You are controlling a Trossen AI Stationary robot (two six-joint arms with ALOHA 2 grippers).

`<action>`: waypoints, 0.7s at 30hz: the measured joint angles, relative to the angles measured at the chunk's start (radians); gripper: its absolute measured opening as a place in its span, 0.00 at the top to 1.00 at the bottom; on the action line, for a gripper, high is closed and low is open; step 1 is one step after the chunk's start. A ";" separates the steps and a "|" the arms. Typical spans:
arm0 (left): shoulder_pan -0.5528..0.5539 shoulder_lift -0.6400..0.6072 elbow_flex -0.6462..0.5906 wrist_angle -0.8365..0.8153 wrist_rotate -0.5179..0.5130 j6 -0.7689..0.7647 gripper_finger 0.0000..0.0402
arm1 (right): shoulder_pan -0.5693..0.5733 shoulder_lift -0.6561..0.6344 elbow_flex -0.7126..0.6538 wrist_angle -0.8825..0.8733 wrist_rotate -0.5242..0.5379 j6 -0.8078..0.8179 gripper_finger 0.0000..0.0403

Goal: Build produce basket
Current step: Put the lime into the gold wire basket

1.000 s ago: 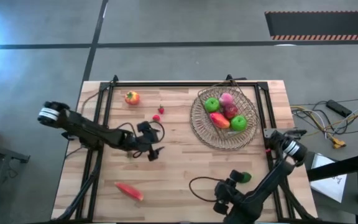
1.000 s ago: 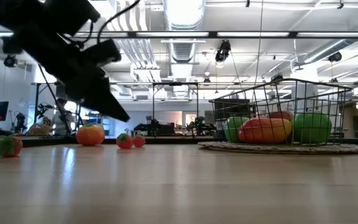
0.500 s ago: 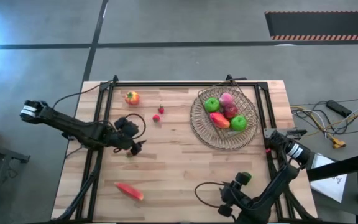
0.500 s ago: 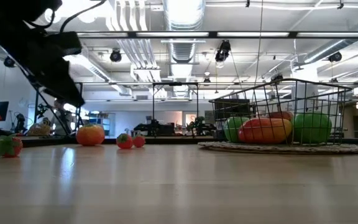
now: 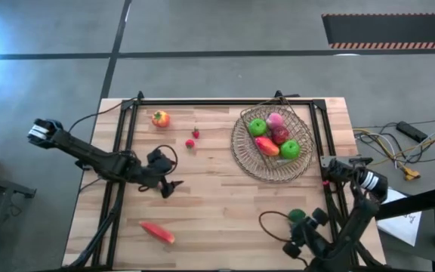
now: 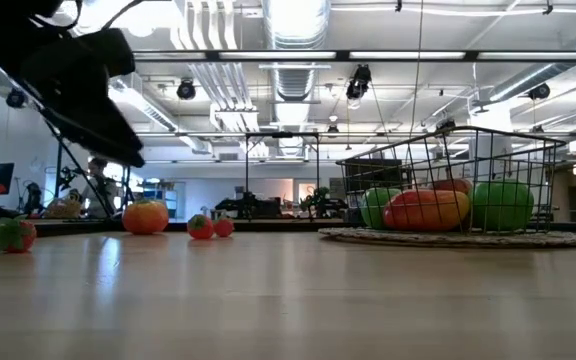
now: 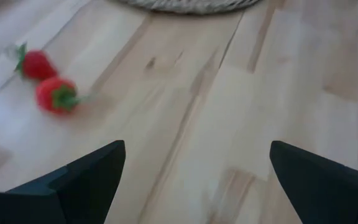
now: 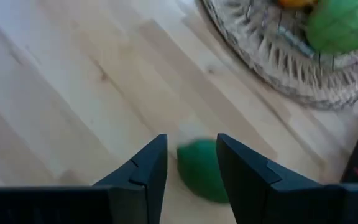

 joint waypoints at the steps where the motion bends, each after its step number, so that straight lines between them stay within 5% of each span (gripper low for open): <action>1: 0.000 0.025 0.000 0.042 -0.001 0.015 0.04 | 0.008 -0.018 -0.005 0.002 -0.005 0.007 0.67; 5: 0.000 0.142 0.000 0.222 -0.003 0.079 0.04 | 0.014 -0.076 -0.050 0.059 -0.063 -0.009 0.62; 11: 0.000 0.319 0.007 0.415 0.005 0.107 0.04 | 0.003 -0.153 -0.169 0.284 -0.129 -0.241 0.51; 18: 0.000 0.453 0.041 0.466 0.027 0.112 0.04 | -0.037 -0.189 -0.274 0.261 -0.101 -0.482 0.41; 21: 0.000 0.483 0.052 0.479 0.027 0.112 0.04 | -0.079 -0.194 -0.315 0.269 -0.191 -0.552 0.34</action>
